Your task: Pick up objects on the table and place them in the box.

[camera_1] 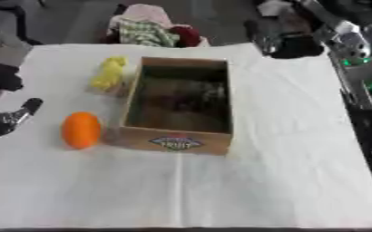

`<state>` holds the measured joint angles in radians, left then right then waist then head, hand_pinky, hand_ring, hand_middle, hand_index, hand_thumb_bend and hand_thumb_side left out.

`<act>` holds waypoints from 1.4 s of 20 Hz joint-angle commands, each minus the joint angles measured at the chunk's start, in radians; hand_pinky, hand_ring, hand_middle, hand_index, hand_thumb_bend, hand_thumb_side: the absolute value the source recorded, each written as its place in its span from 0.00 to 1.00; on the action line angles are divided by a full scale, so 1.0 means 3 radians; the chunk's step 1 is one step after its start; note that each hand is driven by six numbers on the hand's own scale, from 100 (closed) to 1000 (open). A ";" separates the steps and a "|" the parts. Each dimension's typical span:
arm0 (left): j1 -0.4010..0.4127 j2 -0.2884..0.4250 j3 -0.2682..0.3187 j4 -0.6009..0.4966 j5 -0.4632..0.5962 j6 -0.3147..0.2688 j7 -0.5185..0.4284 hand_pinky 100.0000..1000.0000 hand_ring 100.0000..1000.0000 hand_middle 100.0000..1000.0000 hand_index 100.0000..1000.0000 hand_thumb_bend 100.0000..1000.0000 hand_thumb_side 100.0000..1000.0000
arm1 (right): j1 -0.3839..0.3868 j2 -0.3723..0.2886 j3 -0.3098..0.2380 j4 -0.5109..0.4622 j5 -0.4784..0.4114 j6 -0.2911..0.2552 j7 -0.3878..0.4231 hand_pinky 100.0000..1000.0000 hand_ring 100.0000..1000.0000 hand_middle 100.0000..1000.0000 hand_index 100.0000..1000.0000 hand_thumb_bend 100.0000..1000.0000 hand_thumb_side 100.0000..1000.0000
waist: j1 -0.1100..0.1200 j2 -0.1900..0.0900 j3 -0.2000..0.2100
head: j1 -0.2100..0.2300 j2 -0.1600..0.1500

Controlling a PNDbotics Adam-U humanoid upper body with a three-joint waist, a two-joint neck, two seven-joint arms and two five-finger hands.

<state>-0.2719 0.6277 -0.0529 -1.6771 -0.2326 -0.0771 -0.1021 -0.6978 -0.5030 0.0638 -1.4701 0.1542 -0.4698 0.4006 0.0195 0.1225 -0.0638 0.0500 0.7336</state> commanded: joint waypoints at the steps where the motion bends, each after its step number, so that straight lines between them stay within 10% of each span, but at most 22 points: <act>1: -0.0127 0.0327 -0.0142 0.0140 -0.0204 -0.0063 -0.0213 0.68 0.61 0.55 0.72 0.53 0.11 | 0.0064 -0.0179 -0.0127 -0.0223 -0.0131 0.0081 -0.0008 0.73 0.91 0.79 0.84 0.00 0.13 | -0.0010 -0.0056 -0.0015 | 0.0016 -0.0011; 14: -0.0564 0.0339 -0.0718 0.0661 -0.0468 -0.0157 -0.0780 0.68 0.62 0.57 0.72 0.62 0.13 | 0.0354 -0.0184 -0.0301 -0.0358 -0.0253 0.0224 -0.0009 0.74 0.92 0.80 0.84 0.00 0.14 | -0.0028 -0.0056 -0.0085 | 0.0054 -0.0006; 23: -0.0608 0.0026 -0.0779 0.1073 -0.0359 -0.0150 -0.0928 0.67 0.60 0.56 0.70 0.63 0.11 | 0.0386 -0.0145 -0.0314 -0.0368 -0.0277 0.0250 0.0016 0.74 0.92 0.80 0.84 0.00 0.14 | -0.0042 -0.0046 -0.0096 | 0.0068 -0.0006; 28: -0.0665 -0.0076 -0.0781 0.1260 -0.0486 -0.0127 -0.0823 0.62 0.50 0.45 0.59 0.48 0.07 | 0.0397 -0.0137 -0.0324 -0.0366 -0.0275 0.0257 0.0015 0.74 0.92 0.80 0.84 0.00 0.15 | -0.0052 -0.0045 -0.0104 | 0.0072 -0.0005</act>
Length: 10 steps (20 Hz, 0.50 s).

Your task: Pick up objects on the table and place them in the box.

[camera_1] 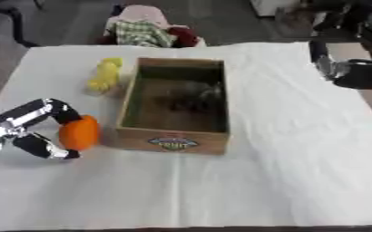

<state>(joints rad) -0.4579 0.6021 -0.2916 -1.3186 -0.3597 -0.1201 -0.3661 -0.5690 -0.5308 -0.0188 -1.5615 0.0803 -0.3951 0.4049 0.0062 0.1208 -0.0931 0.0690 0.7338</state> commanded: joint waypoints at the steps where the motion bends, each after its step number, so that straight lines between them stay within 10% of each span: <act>1: -0.0056 -0.0001 0.0020 0.0095 -0.0104 0.0034 0.0119 0.60 0.48 0.43 0.57 0.44 0.07 | -0.0030 -0.0042 -0.0049 -0.0061 -0.0029 0.0010 -0.0001 0.74 0.92 0.80 0.84 0.00 0.14 | -0.0009 -0.0040 -0.0007 | 0.0007 -0.0004; 6: -0.0080 -0.0009 0.0069 0.0144 -0.0324 0.0111 0.0602 0.50 0.29 0.21 0.37 0.08 0.06 | -0.0024 -0.0034 -0.0051 -0.0062 -0.0029 0.0017 0.0004 0.74 0.92 0.80 0.84 0.00 0.15 | -0.0007 -0.0044 -0.0008 | 0.0000 -0.0005; 10: -0.0072 -0.0011 0.0124 0.0168 -0.0338 0.0193 0.1045 0.43 0.18 0.08 0.23 0.00 0.07 | -0.0015 -0.0033 -0.0054 -0.0062 -0.0025 0.0022 0.0005 0.74 0.92 0.80 0.84 0.00 0.15 | -0.0005 -0.0044 -0.0005 | -0.0006 -0.0006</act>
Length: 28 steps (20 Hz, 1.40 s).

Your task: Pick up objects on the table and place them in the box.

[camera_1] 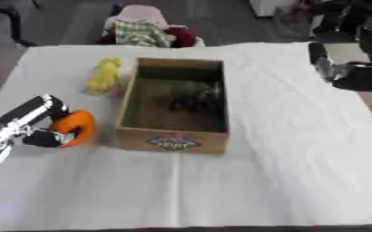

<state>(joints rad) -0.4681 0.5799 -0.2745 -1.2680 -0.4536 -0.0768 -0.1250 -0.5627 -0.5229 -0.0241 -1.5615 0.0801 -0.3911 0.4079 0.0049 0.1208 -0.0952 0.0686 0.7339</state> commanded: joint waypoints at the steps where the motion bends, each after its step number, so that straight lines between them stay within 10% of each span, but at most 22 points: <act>1: -0.0038 0.0065 0.0077 -0.0003 -0.0014 0.0073 0.0346 0.43 0.18 0.07 0.23 0.00 0.07 | -0.0034 -0.0060 -0.0038 -0.0063 -0.0023 0.0010 -0.0005 0.74 0.92 0.80 0.84 0.00 0.15 | 0.0000 -0.0044 0.0002 | -0.0005 -0.0006; 14: -0.0446 0.0192 0.0260 -0.0523 0.0243 0.0233 0.0610 0.47 0.21 0.09 0.24 0.00 0.06 | -0.0018 -0.0049 -0.0045 -0.0077 -0.0043 0.0021 -0.0017 0.74 0.92 0.80 0.84 0.00 0.15 | -0.0017 -0.0078 -0.0013 | -0.0004 0.0011; 28: -0.1364 -0.0746 0.0178 0.0627 -0.0069 -0.0214 0.0317 0.49 0.24 0.12 0.27 0.03 0.05 | -0.0208 0.0130 0.0077 -0.0204 -0.0148 0.0000 0.0095 0.73 0.91 0.79 0.84 0.00 0.15 | -0.0074 -0.0040 -0.0237 | 0.0160 -0.0048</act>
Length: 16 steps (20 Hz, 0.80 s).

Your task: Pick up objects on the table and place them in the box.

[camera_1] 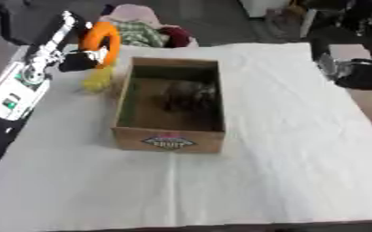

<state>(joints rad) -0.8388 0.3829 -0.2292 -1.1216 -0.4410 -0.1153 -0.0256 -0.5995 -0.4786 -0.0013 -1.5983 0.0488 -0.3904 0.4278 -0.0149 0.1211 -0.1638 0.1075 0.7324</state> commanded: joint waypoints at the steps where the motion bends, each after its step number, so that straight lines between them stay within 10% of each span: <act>1: -0.0151 -0.0154 0.0033 0.0214 -0.0153 -0.0119 -0.0023 0.50 0.25 0.12 0.27 0.03 0.05 | -0.0102 0.0002 0.0009 -0.0082 -0.0045 -0.0001 0.0039 0.73 0.91 0.79 0.84 0.00 0.15 | -0.0011 -0.0037 -0.0029 | 0.0043 -0.0051; 6: -0.0185 -0.0385 0.0065 0.0491 -0.0250 -0.0308 -0.0089 0.53 0.33 0.23 0.37 0.15 0.06 | -0.0142 0.0061 0.0026 -0.0074 -0.0042 0.0002 0.0074 0.73 0.91 0.79 0.84 0.00 0.15 | -0.0012 -0.0019 -0.0099 | 0.0088 -0.0076; 9: -0.0175 -0.0423 0.0075 0.0545 -0.0308 -0.0372 -0.0123 0.62 0.51 0.44 0.61 0.68 0.03 | -0.0145 0.0068 0.0027 -0.0069 -0.0039 0.0003 0.0085 0.73 0.91 0.79 0.84 0.00 0.15 | -0.0010 -0.0006 -0.0128 | 0.0098 -0.0082; 11: -0.0159 -0.0407 0.0095 0.0526 -0.0323 -0.0382 -0.0112 0.68 0.61 0.55 0.68 0.79 0.00 | -0.0138 0.0062 0.0017 -0.0064 -0.0035 0.0005 0.0082 0.73 0.91 0.79 0.84 0.00 0.15 | -0.0007 -0.0002 -0.0129 | 0.0099 -0.0083; 16: -0.0124 -0.0228 0.0142 0.0315 -0.0166 -0.0251 0.0011 0.70 0.67 0.62 0.71 0.78 0.00 | -0.0116 0.0052 0.0010 -0.0054 -0.0023 0.0012 0.0081 0.73 0.91 0.79 0.84 0.00 0.15 | 0.0008 -0.0011 -0.0104 | 0.0086 -0.0084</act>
<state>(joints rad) -0.8604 0.2796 -0.1991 -0.9926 -0.5051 -0.1992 -0.0323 -0.6234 -0.4431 0.0124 -1.5990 0.0435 -0.3880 0.4510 -0.0110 0.1334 -0.1946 0.1334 0.7160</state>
